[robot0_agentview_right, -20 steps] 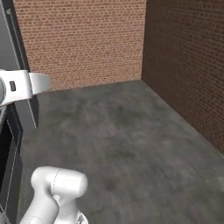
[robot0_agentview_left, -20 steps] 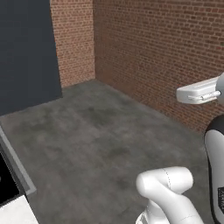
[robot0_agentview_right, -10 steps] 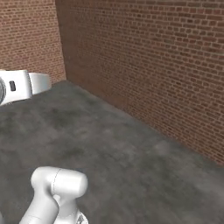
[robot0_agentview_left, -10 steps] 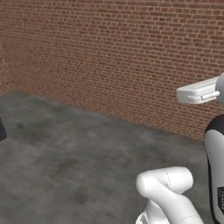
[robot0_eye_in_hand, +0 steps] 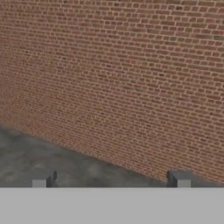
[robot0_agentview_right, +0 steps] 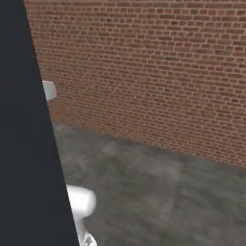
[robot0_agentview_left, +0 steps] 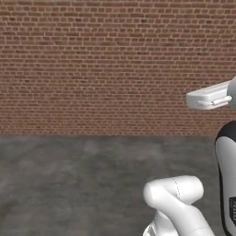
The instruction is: Gather all objects into one cabinet and sort the glasses and bowls to opposite sides.
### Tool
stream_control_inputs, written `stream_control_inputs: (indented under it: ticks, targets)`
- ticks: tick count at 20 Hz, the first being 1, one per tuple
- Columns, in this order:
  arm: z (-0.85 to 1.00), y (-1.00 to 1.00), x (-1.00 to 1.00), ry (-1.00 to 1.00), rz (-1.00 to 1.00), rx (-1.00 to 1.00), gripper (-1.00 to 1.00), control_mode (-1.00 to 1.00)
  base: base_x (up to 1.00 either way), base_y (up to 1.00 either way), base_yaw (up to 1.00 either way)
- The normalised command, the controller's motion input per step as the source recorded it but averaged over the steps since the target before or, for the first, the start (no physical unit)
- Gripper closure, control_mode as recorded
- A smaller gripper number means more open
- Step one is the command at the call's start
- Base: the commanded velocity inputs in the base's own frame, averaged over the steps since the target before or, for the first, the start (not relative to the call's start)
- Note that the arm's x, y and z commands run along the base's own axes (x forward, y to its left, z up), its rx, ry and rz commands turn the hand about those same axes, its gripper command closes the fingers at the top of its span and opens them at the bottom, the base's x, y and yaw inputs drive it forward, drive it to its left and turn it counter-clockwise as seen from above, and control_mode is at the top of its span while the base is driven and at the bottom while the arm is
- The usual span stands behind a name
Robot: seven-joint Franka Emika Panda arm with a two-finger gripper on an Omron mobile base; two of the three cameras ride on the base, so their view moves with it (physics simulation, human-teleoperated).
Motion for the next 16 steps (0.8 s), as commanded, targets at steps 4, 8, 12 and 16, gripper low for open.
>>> stream_control_inputs:
  ticks: [4,8,12,16]
  targets:
    - [0.00,0.00,0.00,0.00,0.00,0.00,-1.00,1.00,0.00,-0.41,-0.72]
    - [0.00,0.00,0.00,0.00,0.00,0.00,-1.00,1.00,0.00,-0.39,-0.73]
    - [0.00,0.00,0.00,0.00,0.00,0.00,-1.00,1.00,0.00,-0.38,-0.74]
    - [0.00,0.00,0.00,0.00,0.00,0.00,-1.00,1.00,0.00,-0.38,-0.74]
